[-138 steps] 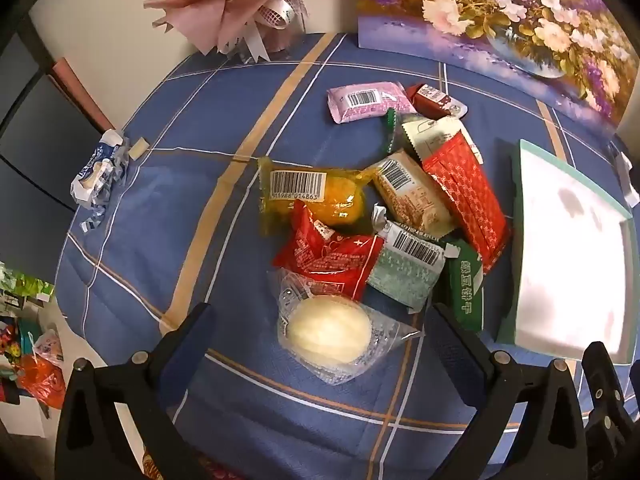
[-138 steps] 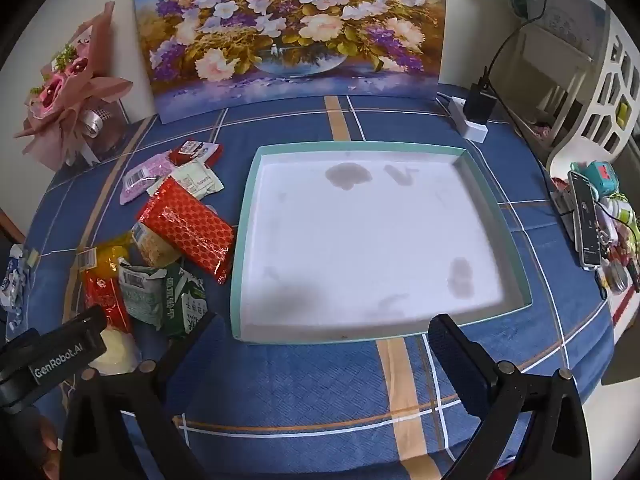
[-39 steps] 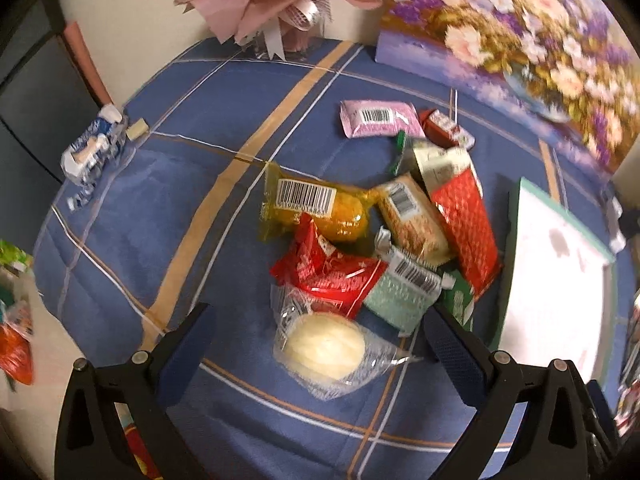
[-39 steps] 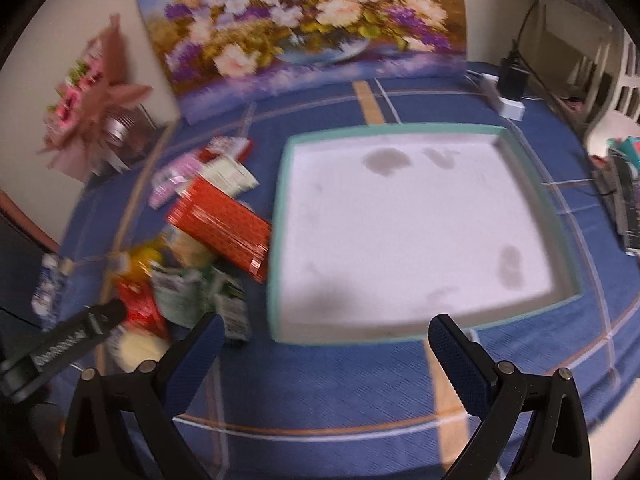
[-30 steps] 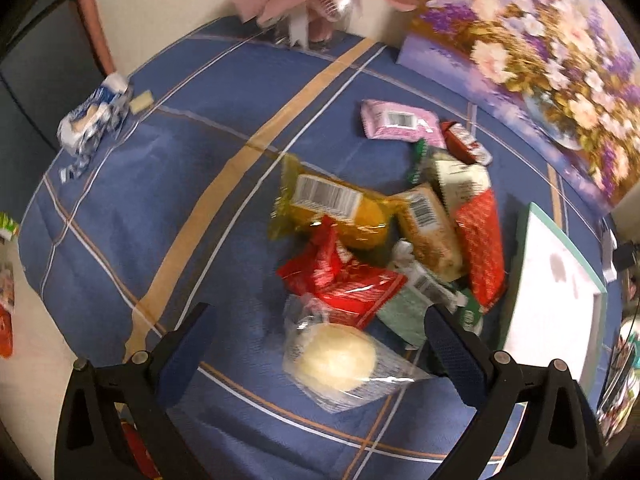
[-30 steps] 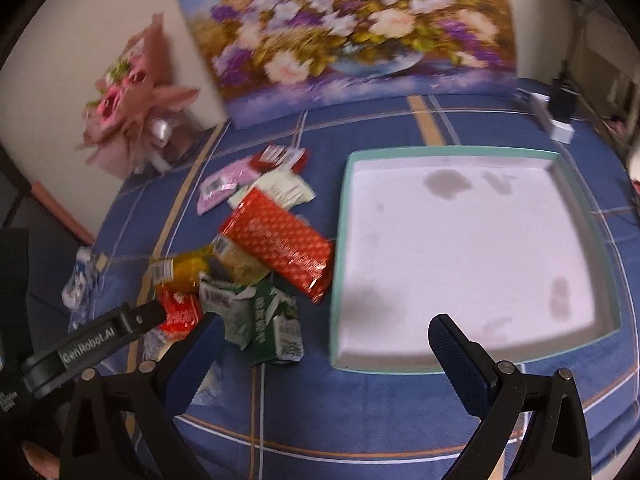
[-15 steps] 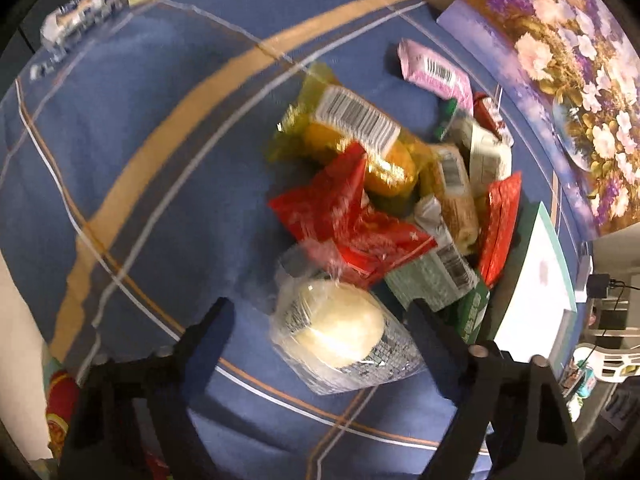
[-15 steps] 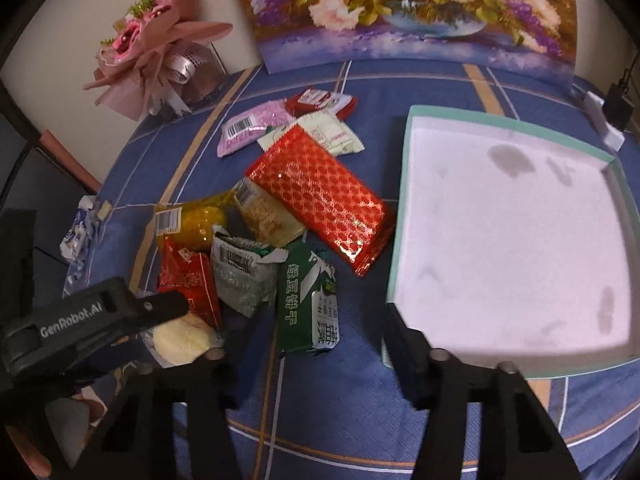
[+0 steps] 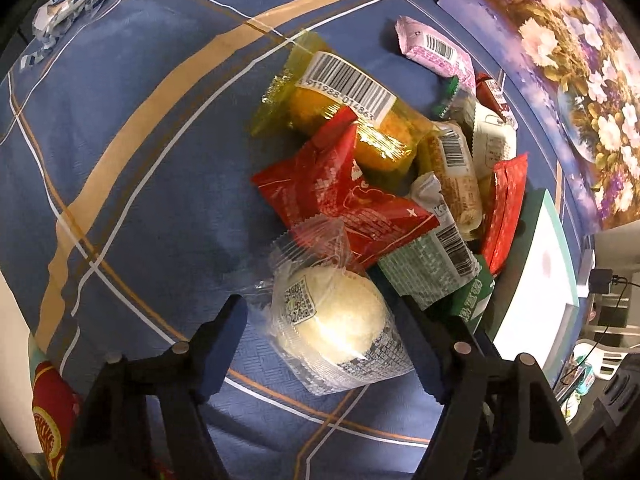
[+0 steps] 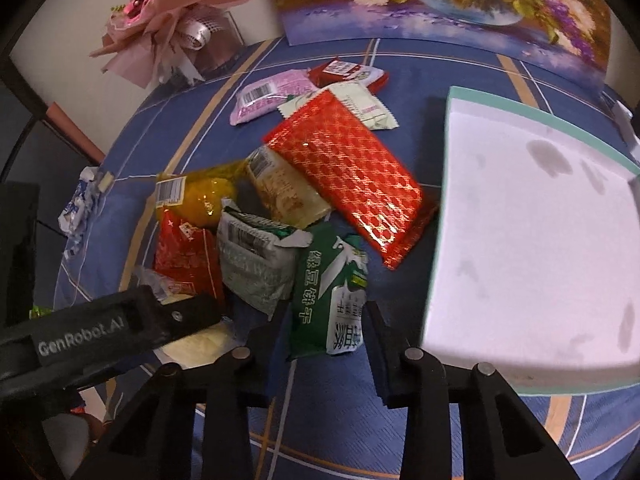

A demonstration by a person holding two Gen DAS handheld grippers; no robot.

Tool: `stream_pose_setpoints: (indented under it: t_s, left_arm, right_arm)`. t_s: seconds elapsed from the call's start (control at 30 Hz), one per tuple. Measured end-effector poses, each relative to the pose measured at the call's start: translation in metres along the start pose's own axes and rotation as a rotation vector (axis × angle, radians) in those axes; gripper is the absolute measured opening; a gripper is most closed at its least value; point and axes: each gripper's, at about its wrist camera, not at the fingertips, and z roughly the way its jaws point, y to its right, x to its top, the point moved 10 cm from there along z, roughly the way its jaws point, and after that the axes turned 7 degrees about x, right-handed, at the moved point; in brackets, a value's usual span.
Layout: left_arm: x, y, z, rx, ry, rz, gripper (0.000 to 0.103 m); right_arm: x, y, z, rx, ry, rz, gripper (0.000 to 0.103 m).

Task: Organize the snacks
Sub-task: 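Grasp the clear-wrapped bun with left tool while right tool grasps green biscuit pack, then carry both snacks into the white tray and open both tools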

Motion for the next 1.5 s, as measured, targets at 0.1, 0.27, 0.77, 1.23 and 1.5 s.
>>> stream_pose_setpoints:
  t_s: [0.1, 0.27, 0.77, 1.23, 1.5]
  left_arm:
    - [-0.003, 0.005, 0.001, 0.0, -0.005, 0.003, 0.077]
    - [-0.007, 0.011, 0.0, 0.002, -0.005, 0.006, 0.075]
    - [-0.013, 0.006, -0.02, -0.012, 0.009, -0.021, 0.059]
    - [-0.002, 0.004, -0.035, -0.074, 0.041, -0.03, 0.057]
    - [0.005, 0.018, -0.061, -0.127, 0.123, -0.006, 0.057]
  right_arm:
    - [0.0, -0.003, 0.006, 0.002, -0.007, -0.008, 0.037]
    - [0.002, 0.002, 0.008, 0.036, 0.0, 0.039, 0.039]
    - [-0.007, 0.013, 0.024, 0.088, -0.04, 0.139, 0.05]
    - [-0.002, 0.012, 0.016, 0.052, -0.011, 0.17, 0.043]
    - [0.01, 0.009, -0.013, 0.061, 0.048, 0.161, 0.042]
